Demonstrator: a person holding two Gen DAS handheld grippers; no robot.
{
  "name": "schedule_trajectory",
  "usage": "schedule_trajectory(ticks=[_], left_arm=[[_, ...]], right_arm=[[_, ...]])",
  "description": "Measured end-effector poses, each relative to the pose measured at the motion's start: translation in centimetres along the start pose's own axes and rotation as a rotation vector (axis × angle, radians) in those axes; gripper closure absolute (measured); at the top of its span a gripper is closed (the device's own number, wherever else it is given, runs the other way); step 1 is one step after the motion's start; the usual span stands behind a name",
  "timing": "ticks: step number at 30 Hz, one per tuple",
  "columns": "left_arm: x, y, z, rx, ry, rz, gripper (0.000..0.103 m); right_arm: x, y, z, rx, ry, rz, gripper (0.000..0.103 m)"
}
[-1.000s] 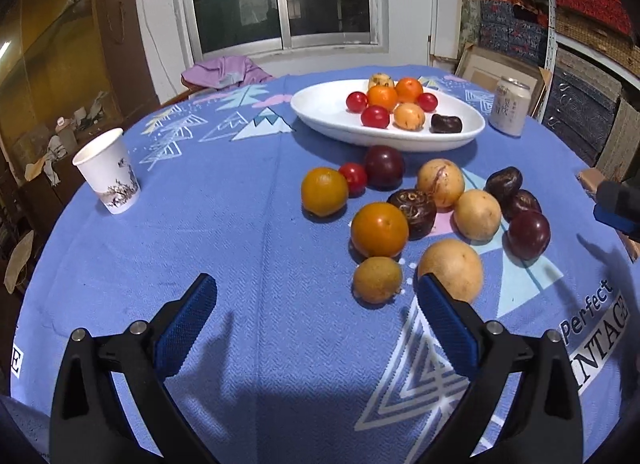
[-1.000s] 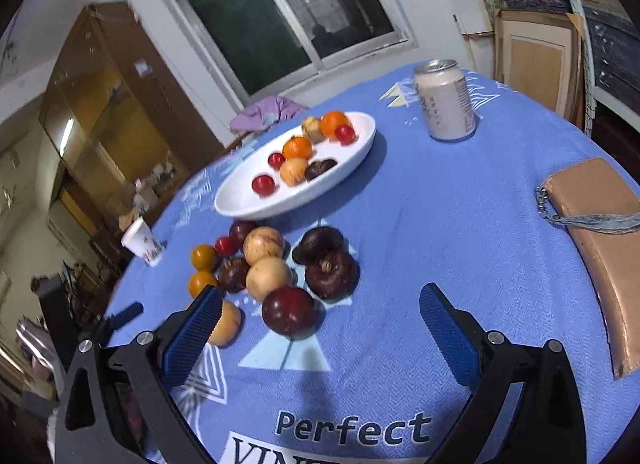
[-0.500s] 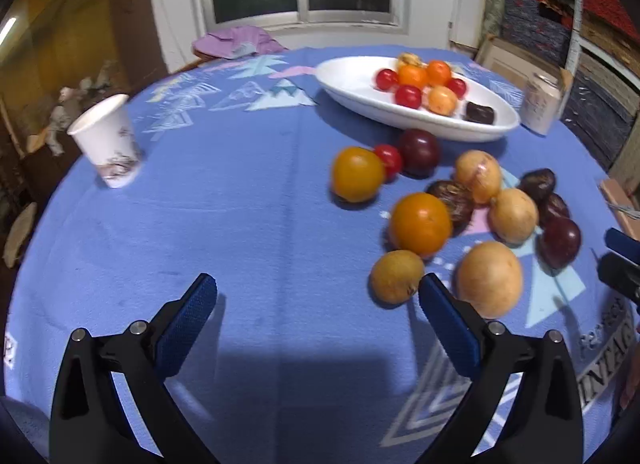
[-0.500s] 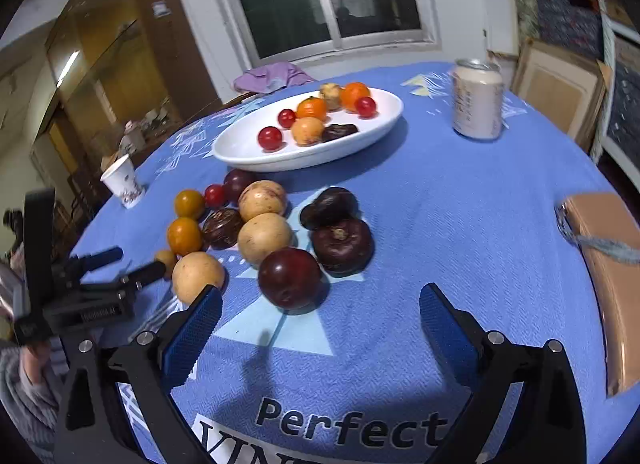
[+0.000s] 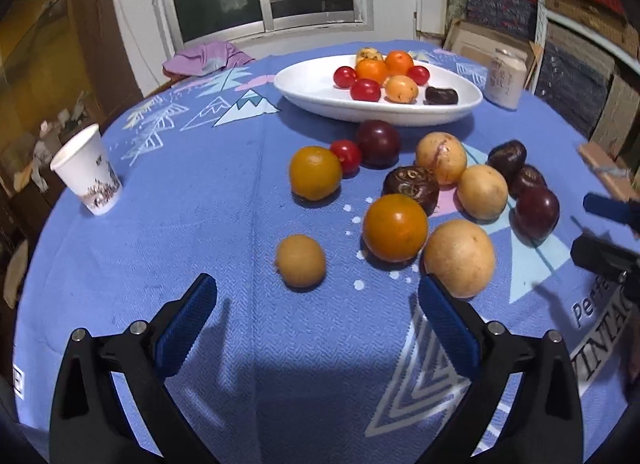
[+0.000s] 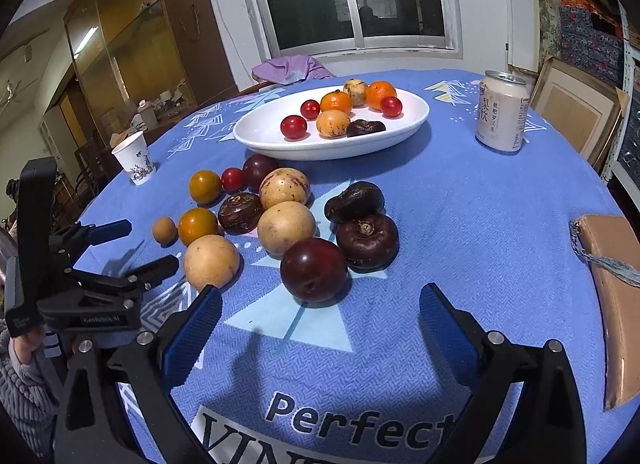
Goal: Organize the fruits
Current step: 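Move both open grippers back from the plate toward the fruit pile, then grasp a small tan round fruit with the left gripper while the right grasps a dark red plum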
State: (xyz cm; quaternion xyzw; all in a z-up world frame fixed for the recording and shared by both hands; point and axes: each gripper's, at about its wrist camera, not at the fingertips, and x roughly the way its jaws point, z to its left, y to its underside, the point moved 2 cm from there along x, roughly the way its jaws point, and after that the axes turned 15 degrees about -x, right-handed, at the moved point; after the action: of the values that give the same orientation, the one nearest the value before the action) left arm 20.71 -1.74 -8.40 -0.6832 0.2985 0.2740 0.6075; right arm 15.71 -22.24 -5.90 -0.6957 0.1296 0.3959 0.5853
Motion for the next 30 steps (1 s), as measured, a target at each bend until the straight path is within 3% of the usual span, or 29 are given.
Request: schedule_trajectory(ticks=[4,15,17,20,30], left_arm=[[0.1,-0.1,1.1,-0.057,0.024,0.010,0.004],[1.1,-0.3,0.7,-0.075,0.075,0.051,0.005],[1.3,-0.4,0.6,-0.072,0.081,0.056,0.013],[1.8,-0.4,0.5,-0.070,0.088,0.083,0.025],[2.0,-0.5,0.7,-0.095,0.115,0.094,0.025]], right_arm=[[0.1,0.1,-0.2,0.009,-0.002,0.004,0.003],[0.1,-0.1,0.8,-0.043,-0.011,0.000,0.003],[0.3,-0.1,1.0,-0.053,-0.002,0.013,0.004],[0.9,-0.1,0.9,-0.044,-0.007,0.039,0.012],[2.7,-0.5,0.1,0.071,-0.098,0.051,0.023]])
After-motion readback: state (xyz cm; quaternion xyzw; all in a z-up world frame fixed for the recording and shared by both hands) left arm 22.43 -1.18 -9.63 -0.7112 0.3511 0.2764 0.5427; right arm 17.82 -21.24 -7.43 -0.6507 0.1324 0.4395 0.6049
